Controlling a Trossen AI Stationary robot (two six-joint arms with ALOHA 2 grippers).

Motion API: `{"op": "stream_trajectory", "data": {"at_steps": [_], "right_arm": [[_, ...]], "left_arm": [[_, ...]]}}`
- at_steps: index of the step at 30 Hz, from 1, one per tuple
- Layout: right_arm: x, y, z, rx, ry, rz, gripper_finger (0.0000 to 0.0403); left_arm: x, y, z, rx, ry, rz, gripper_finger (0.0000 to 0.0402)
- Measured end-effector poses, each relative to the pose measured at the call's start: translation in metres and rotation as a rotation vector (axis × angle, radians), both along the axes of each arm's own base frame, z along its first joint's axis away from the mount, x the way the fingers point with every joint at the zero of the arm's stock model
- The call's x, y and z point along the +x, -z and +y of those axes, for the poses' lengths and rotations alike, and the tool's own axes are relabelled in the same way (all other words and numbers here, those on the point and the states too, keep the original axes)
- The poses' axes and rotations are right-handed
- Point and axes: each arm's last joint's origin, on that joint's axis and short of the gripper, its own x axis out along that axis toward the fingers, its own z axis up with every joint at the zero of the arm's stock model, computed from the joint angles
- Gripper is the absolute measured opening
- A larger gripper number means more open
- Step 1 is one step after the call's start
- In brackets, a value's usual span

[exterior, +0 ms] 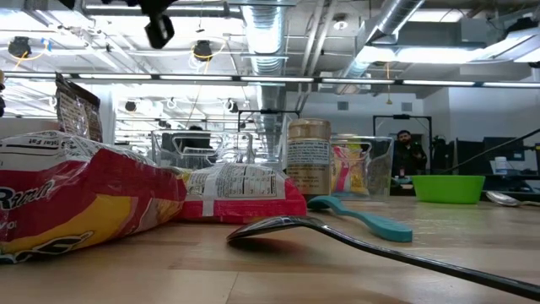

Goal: Pick & Place Food Item
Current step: Put the orange seasoning pack into the left transparent bin

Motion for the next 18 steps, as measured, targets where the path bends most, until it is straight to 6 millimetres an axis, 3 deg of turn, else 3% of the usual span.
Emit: {"op": "stream_trajectory", "data": {"at_steps": [9, 18], "right_arm": [[0.000, -0.001, -0.001, -0.059, 0.048, -0.033, 0.0000], [0.002, -0.002, -0.009, -0.116, 0.097, -0.054, 0.0000]], "left_arm": [[-0.008, 0.015, -0.026, -0.218, 0.003, 0.277, 0.0000], [-0.025, 0.035, -0.053, -0.365, -0.110, 0.534, 0.0000]]}}
